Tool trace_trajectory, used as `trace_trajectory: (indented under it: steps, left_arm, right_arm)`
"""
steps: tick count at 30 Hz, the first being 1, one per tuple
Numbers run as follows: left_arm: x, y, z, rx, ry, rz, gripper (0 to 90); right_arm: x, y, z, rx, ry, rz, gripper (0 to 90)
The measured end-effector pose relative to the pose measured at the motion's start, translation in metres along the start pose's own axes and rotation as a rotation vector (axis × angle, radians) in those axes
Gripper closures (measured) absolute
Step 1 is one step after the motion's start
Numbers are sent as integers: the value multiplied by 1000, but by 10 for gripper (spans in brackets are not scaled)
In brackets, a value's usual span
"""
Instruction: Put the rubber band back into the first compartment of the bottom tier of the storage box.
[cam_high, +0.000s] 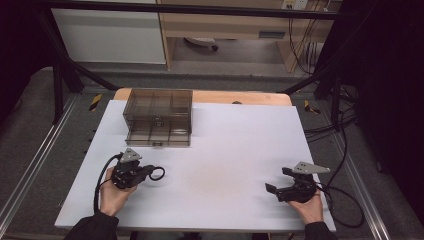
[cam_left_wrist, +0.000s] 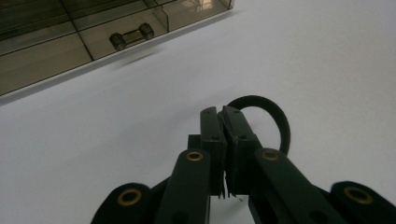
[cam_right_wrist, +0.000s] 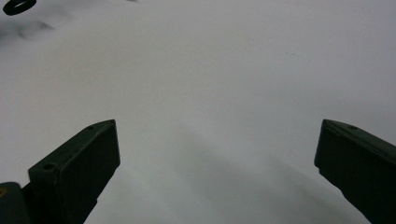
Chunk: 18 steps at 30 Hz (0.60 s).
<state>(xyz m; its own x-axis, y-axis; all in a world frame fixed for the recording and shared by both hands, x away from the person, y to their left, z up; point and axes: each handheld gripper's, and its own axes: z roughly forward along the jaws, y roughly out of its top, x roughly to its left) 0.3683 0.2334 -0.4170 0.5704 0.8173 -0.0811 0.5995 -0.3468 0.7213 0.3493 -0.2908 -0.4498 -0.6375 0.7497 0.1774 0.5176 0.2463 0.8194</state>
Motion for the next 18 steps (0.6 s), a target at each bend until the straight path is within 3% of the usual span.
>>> trace_trajectory:
  steps: [18]
  left_arm:
    - [15, 2, -3, -10, 31, -28, 871]
  right_arm:
    - [0, 0, 0, 1, -1, -1, 8]
